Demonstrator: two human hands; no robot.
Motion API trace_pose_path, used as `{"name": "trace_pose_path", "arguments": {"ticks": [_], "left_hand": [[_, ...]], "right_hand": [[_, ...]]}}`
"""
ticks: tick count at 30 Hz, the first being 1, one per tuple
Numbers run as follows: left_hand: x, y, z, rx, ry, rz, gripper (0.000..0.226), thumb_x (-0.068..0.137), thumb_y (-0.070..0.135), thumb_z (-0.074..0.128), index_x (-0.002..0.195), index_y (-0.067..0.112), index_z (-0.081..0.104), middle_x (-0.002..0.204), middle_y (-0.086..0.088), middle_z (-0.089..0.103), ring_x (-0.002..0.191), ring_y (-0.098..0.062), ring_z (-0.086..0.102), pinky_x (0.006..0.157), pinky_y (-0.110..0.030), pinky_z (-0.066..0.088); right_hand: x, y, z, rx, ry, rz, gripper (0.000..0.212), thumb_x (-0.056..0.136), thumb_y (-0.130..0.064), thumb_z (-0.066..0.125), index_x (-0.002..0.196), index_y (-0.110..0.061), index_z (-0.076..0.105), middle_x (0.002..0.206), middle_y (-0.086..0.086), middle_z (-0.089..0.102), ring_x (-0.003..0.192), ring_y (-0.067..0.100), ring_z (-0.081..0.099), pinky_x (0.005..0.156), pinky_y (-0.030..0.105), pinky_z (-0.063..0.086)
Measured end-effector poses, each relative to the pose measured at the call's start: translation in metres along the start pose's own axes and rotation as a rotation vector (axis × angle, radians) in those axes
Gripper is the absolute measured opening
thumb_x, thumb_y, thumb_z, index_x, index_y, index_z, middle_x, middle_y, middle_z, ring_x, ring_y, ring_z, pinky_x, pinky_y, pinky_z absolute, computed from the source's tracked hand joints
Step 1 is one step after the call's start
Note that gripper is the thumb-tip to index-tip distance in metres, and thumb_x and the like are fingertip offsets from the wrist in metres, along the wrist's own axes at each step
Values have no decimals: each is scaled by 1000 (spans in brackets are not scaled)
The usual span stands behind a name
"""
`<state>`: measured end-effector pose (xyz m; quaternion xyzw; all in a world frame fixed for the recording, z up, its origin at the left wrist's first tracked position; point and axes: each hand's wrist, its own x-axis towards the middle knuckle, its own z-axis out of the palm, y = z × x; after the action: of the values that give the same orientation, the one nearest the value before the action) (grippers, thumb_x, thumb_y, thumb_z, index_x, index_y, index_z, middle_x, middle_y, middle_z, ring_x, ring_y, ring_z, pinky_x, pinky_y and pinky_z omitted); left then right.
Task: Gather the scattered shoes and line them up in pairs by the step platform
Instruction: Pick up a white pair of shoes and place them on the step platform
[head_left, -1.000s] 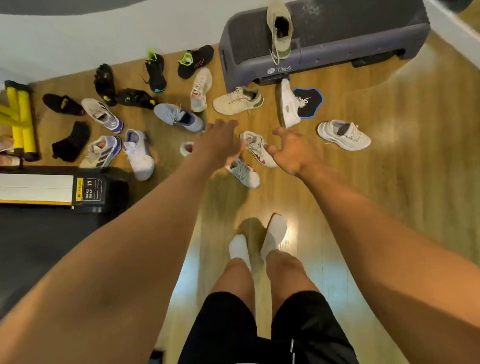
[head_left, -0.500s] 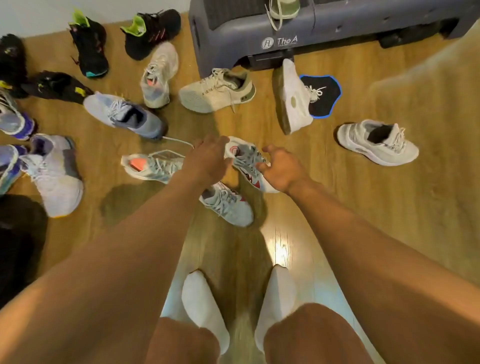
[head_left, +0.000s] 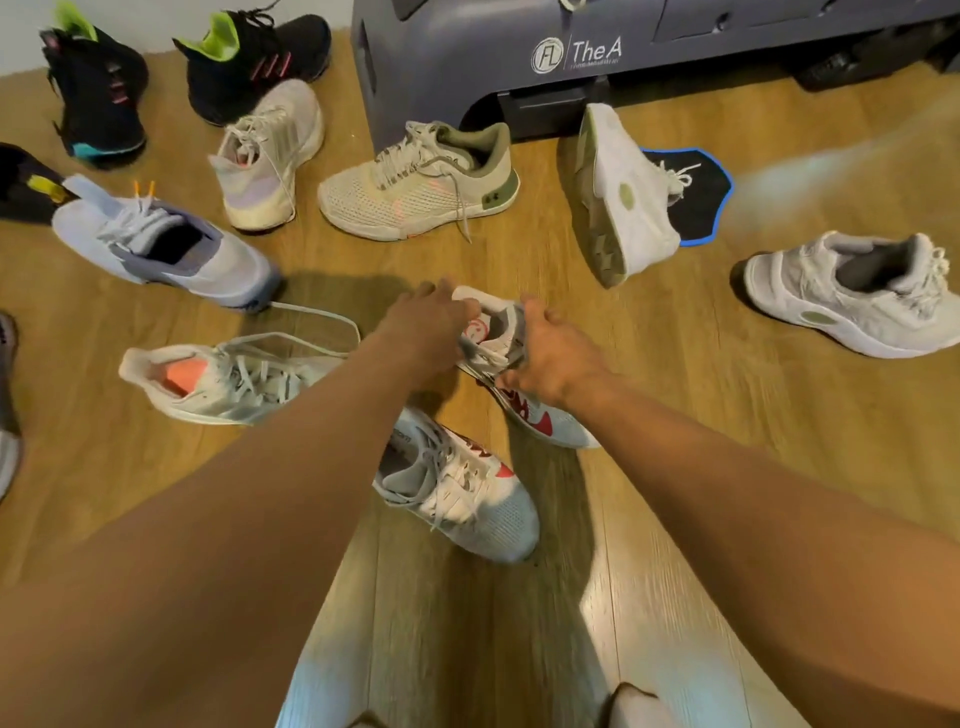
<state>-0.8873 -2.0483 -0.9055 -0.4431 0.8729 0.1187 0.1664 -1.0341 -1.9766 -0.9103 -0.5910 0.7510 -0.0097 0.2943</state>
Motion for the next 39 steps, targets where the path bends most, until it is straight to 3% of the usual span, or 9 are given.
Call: {"name": "trace_pose_path", "arguments": {"ticks": [10, 15, 19, 23, 27, 30, 33, 37, 39], "left_hand": [[1, -10, 11, -58, 30, 72, 32, 85, 40, 67, 103, 14, 63, 117, -7, 43, 94, -23, 53, 74, -38, 51], [-4, 5, 19, 172, 36, 203, 41, 93, 53, 49, 114, 19, 58, 105, -5, 52, 76, -15, 48, 60, -29, 41], [-14, 37, 26, 206, 54, 239, 48, 94, 59, 39, 118, 21, 55, 106, -7, 59, 84, -21, 54, 61, -30, 36], [-24, 106, 39, -4, 27, 178, 37, 95, 46, 46, 107, 14, 62, 102, -9, 65, 96, -26, 62, 75, -35, 46], [-41, 146, 45, -195, 81, 194, 29, 92, 33, 54, 104, 10, 67, 100, -16, 68, 94, -36, 65, 72, -38, 48], [-42, 143, 45, -253, 22, 339, 21, 93, 24, 52, 102, 10, 63, 96, -16, 67, 92, -34, 65, 74, -39, 51], [-39, 124, 42, -366, -70, 370, 25, 94, 26, 55, 116, 17, 60, 100, -7, 68, 95, -24, 62, 82, -39, 51], [-32, 84, 17, -449, -302, 208, 48, 82, 53, 67, 122, 30, 56, 111, 10, 58, 103, -11, 50, 88, -33, 48], [-34, 58, 7, -314, -508, 149, 69, 66, 66, 74, 122, 31, 55, 114, 12, 49, 102, -11, 48, 84, -29, 44]], "right_hand": [[11, 11, -3, -196, 57, -145, 59, 79, -31, 73, 126, -21, 37, 117, 6, 58, 100, 28, 56, 85, 45, 49], [13, 24, -9, -362, 102, -163, 69, 85, -20, 65, 143, -22, 28, 143, 8, 44, 128, 33, 43, 103, 51, 33], [-1, 37, -3, -18, 143, 59, 84, 75, -17, 74, 145, -18, 28, 147, 9, 35, 133, 33, 35, 104, 51, 37], [-19, 52, 4, 440, 246, 273, 61, 78, -18, 53, 138, -13, 43, 142, 9, 43, 130, 31, 41, 106, 44, 38], [-32, 68, 11, 517, 317, 346, 58, 82, -20, 57, 136, -9, 39, 137, 13, 44, 122, 34, 47, 98, 39, 42], [-40, 87, 13, 419, 246, 406, 68, 86, -12, 56, 146, -9, 24, 136, 17, 47, 122, 37, 47, 97, 39, 42], [-46, 97, 16, 272, 227, 362, 61, 87, -7, 53, 143, -7, 30, 126, 19, 55, 113, 35, 53, 88, 38, 44], [-51, 111, 16, 181, 207, 284, 58, 87, -6, 51, 143, -11, 35, 125, 19, 57, 113, 37, 54, 87, 37, 43], [-56, 120, 13, 143, 196, 242, 59, 86, -7, 51, 142, -15, 38, 123, 18, 60, 111, 37, 56, 86, 35, 44]]}}
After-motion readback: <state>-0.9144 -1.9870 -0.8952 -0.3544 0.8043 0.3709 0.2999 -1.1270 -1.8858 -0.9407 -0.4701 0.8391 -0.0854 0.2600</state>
